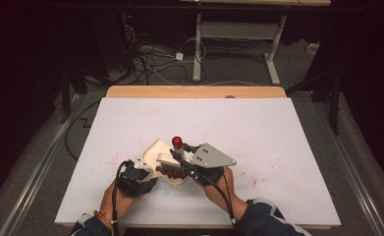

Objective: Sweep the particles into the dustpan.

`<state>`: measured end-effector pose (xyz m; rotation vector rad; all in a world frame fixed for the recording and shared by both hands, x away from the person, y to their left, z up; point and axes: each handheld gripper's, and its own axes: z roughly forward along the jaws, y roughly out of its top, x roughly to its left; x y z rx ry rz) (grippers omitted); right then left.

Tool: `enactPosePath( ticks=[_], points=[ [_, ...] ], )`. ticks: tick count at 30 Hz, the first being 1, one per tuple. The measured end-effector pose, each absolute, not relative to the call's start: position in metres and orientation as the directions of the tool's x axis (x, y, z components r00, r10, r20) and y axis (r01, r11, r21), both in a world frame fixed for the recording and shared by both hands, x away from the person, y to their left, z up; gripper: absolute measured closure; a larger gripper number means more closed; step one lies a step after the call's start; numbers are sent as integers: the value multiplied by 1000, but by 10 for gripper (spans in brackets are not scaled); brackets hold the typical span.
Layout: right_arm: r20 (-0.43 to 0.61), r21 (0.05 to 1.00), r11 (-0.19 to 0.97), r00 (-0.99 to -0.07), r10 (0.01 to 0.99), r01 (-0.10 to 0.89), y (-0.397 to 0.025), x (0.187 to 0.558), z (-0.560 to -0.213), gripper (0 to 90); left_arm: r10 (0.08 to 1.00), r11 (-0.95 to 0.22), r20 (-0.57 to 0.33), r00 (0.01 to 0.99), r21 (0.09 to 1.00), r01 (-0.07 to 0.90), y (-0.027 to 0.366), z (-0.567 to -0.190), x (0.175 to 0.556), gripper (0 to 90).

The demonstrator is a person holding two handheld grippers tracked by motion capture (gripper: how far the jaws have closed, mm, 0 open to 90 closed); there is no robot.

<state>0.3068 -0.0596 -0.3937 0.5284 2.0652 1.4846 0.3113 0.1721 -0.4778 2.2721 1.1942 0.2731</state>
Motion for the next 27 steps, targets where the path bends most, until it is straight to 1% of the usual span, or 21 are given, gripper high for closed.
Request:
enactPosePath(
  ticks=[5,11,19,27],
  points=[
    [-173,955,297,-785,595,14,-58,309,-392,697,823,-426,-82,562,566,706,177,-478,312,629],
    [-159,966,258,-775,612,6,-70,311,-381,697,829,-413,-85,553,573,708,181,-478,313,629],
    [-171,970,244,-748,642,-12,-102,316,-361,696,835,-398,-94,542,576,714,188,-479,316,629],
    [-178,965,263,-713,679,9,-139,323,-357,696,839,-393,-92,536,578,715,192,-481,318,629]
  ],
)
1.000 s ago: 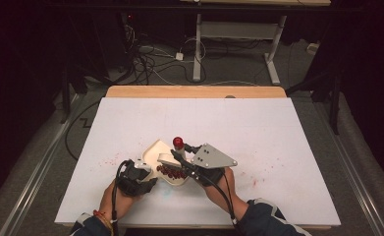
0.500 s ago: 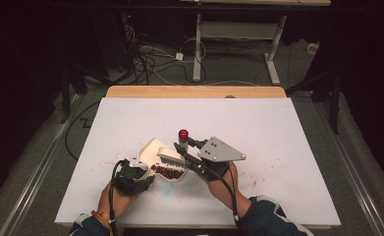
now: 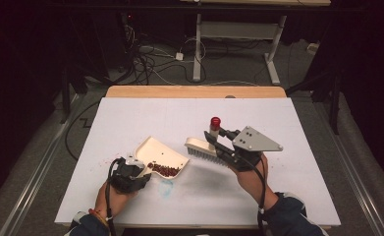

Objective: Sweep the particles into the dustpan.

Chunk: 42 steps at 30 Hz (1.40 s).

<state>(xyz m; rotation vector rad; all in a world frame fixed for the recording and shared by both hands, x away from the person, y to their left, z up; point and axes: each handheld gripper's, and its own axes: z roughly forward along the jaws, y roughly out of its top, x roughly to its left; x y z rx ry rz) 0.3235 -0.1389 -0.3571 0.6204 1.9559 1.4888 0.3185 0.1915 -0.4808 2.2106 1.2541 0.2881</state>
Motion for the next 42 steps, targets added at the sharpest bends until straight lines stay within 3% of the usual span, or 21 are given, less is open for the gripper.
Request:
enactPosePath(
  ticks=[20,42],
  points=[
    [-176,950,308,-716,676,56,-234,314,-350,695,858,-368,-88,505,582,726,204,-477,322,630],
    [-130,924,354,-752,646,144,-284,292,-360,694,891,-300,-107,441,591,749,225,-477,326,629]
  ],
)
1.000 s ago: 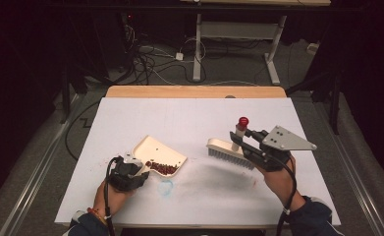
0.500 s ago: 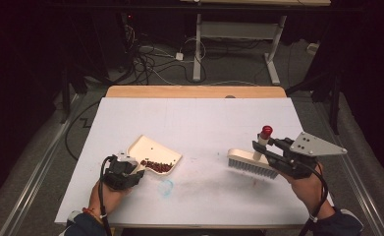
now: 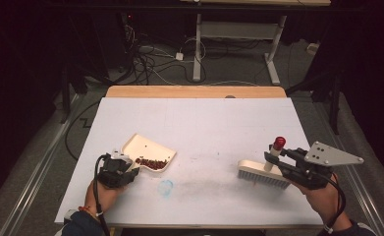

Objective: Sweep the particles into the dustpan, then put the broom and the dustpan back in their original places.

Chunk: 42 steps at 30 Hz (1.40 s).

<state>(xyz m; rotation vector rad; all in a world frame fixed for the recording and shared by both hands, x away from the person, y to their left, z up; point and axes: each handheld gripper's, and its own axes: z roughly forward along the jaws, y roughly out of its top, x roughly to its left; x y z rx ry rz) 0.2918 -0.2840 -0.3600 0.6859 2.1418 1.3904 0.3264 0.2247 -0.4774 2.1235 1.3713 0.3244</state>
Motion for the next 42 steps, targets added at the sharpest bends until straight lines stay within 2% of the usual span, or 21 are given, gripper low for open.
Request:
enactPosePath(
  ticks=[8,12,15,19,26,32,34,37,42],
  points=[
    [-85,921,350,-786,612,173,-295,293,-364,692,911,-267,-99,399,596,757,216,-484,326,627],
    [-52,923,330,-790,611,195,-297,304,-364,691,922,-222,-128,366,599,769,205,-485,329,598],
    [-18,928,305,-793,609,214,-299,318,-366,688,926,-200,-140,350,604,772,200,-485,331,551],
    [3,924,293,-772,635,244,-297,342,-368,674,920,-193,-164,355,599,777,193,-485,329,440],
    [7,891,328,-734,679,313,-284,392,-373,632,887,-266,-158,434,594,760,186,-485,327,412],
    [7,847,369,-702,712,383,-276,428,-383,597,862,-359,-76,501,607,709,186,-482,325,405],
    [6,841,364,-681,732,399,-276,438,-386,587,852,-379,-51,520,627,681,186,-480,322,358],
    [-11,833,362,-642,766,418,-275,450,-392,568,826,-431,27,563,675,599,186,-472,315,356],
    [-32,817,364,-595,803,448,-274,464,-404,541,769,-486,92,633,728,484,192,-464,308,337]
  ],
)
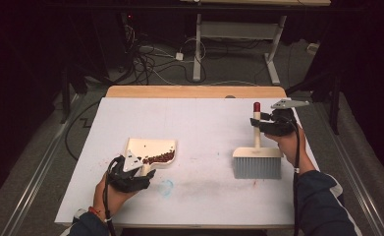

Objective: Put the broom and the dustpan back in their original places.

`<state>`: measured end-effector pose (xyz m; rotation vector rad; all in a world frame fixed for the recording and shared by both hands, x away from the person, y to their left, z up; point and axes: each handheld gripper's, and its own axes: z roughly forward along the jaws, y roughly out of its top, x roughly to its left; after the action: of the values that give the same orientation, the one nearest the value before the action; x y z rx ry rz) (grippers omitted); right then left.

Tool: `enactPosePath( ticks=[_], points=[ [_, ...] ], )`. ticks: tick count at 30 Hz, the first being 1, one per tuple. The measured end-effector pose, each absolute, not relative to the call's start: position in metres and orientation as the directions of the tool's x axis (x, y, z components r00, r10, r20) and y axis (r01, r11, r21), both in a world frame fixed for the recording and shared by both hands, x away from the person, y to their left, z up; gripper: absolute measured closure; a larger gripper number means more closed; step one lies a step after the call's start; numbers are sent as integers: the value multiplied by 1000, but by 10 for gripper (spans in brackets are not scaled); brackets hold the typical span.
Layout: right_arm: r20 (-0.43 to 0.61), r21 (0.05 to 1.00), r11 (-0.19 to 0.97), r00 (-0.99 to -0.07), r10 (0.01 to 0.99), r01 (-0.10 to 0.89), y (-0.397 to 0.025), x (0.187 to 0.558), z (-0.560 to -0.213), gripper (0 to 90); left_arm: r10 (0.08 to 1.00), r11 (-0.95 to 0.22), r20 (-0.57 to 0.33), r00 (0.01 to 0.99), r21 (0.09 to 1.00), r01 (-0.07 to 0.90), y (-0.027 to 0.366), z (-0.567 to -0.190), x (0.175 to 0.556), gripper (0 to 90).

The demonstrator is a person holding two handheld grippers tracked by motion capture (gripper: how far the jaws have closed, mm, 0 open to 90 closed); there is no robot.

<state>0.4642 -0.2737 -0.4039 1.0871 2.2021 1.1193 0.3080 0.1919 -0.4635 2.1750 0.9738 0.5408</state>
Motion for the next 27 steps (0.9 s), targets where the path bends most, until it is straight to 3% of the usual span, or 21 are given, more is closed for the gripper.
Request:
enactPosePath(
  ticks=[2,4,7,12,18,27],
  points=[
    [-21,824,336,-569,822,455,-274,467,-408,579,720,-546,135,681,716,436,194,-464,307,412],
    [-24,830,316,-537,843,459,-272,469,-411,574,717,-580,216,663,712,395,196,-466,305,310],
    [-58,825,333,-518,854,457,-266,469,-415,552,710,-566,183,680,722,397,201,-466,304,340],
    [-114,827,364,-506,855,429,-257,464,-417,518,721,-527,152,676,753,393,208,-467,301,269],
    [-115,848,342,-490,864,406,-253,457,-415,438,714,-524,143,685,759,387,211,-470,298,192],
    [-110,904,286,-472,875,318,-248,440,-403,285,719,-508,127,684,768,391,209,-474,296,191]
  ],
)
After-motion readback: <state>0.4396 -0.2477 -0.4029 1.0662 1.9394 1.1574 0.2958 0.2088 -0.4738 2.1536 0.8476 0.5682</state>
